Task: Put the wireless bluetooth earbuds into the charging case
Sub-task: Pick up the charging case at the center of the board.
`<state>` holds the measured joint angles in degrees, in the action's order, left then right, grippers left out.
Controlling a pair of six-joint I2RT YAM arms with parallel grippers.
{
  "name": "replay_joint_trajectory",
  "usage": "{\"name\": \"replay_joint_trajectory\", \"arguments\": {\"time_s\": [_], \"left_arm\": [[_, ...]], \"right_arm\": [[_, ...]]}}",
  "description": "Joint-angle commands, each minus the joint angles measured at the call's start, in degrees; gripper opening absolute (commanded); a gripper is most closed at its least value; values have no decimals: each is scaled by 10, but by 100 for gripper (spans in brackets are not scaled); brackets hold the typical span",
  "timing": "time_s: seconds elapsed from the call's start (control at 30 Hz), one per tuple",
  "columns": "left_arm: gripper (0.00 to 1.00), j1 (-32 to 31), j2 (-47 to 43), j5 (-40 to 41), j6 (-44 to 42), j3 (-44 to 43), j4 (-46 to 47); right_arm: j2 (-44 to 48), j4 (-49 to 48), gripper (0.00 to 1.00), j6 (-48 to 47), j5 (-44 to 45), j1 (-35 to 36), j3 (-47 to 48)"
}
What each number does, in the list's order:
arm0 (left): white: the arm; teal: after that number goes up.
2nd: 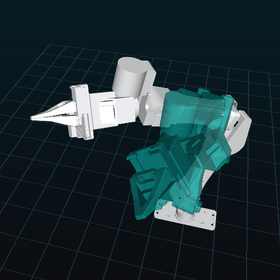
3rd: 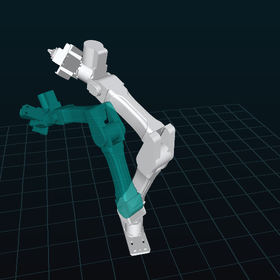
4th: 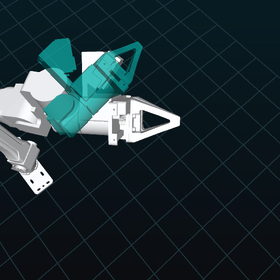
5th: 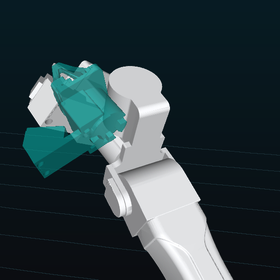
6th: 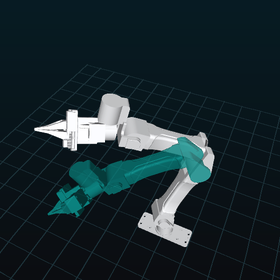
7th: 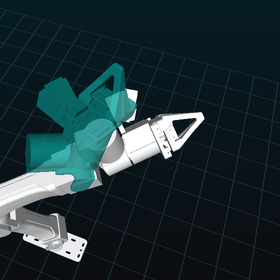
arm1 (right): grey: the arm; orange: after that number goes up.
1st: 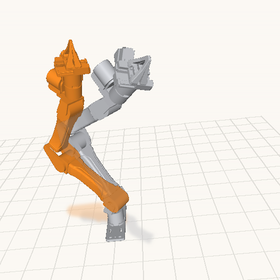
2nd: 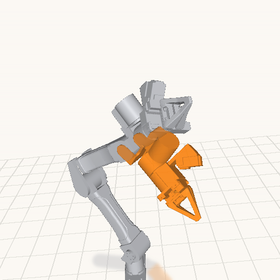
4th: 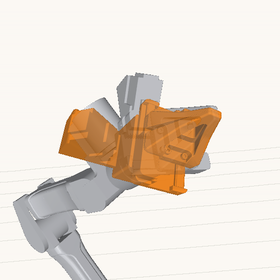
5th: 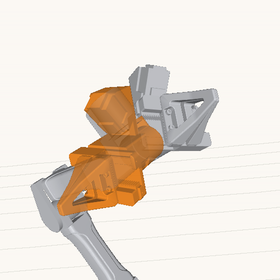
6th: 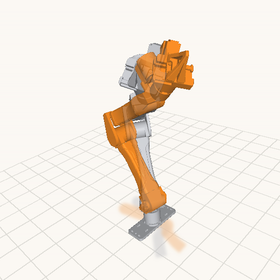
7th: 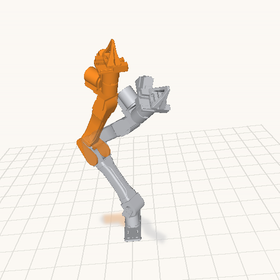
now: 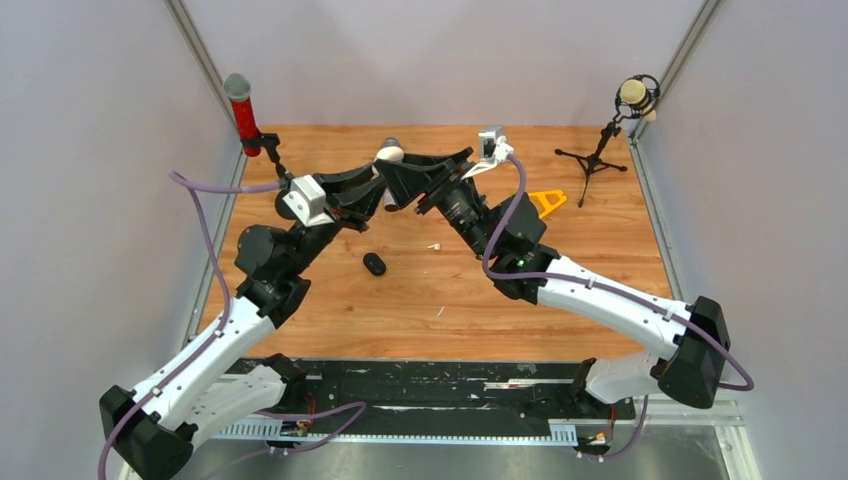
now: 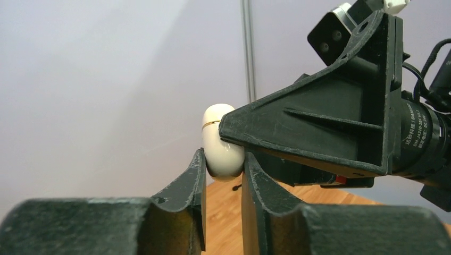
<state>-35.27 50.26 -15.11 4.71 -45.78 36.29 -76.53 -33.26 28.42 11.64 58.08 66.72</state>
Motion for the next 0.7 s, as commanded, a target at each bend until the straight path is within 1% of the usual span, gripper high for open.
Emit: {"name": "replay_joint_trajectory", "arguments": {"time_s": [0.0, 0.1, 0.2, 0.33, 0.37, 0.4, 0.43, 0.47, 0.5, 0.57, 0.6, 0.67], "left_arm": [[29, -3, 5, 49, -8, -12, 60], [40, -3, 2, 48, -19, -12, 74], [41, -2, 1, 50, -28, -12, 75], [30, -3, -2, 45, -36, -12, 69], [24, -3, -2, 44, -34, -11, 69], [20, -3, -4, 41, -33, -10, 68], [12, -3, -4, 38, -32, -9, 66], [7, -3, -5, 33, -32, -9, 62], [1, -2, -5, 32, -30, -7, 60], [0, -2, -10, 25, -29, -5, 56], [0, -2, -13, 22, -29, -4, 53], [0, -2, -22, 23, -31, 1, 36]], "right_arm": [[-19, -79, 25, 55, -41, 4, 13], [-33, -79, 25, 79, -53, -2, 28], [-38, -82, 24, 91, -61, -7, 33], [-39, -82, 24, 95, -62, -7, 33], [-37, -82, 24, 96, -61, -7, 32], [-36, -81, 24, 96, -62, -8, 32], [-36, -78, 24, 95, -63, -9, 33], [-37, -73, 24, 93, -66, -9, 35], [-38, -65, 26, 89, -73, -9, 38], [-38, -47, 37, 78, -99, -13, 47], [-34, -42, 48, 70, -120, -18, 46], [-18, -30, 74, 43, -170, -29, 39]]}}
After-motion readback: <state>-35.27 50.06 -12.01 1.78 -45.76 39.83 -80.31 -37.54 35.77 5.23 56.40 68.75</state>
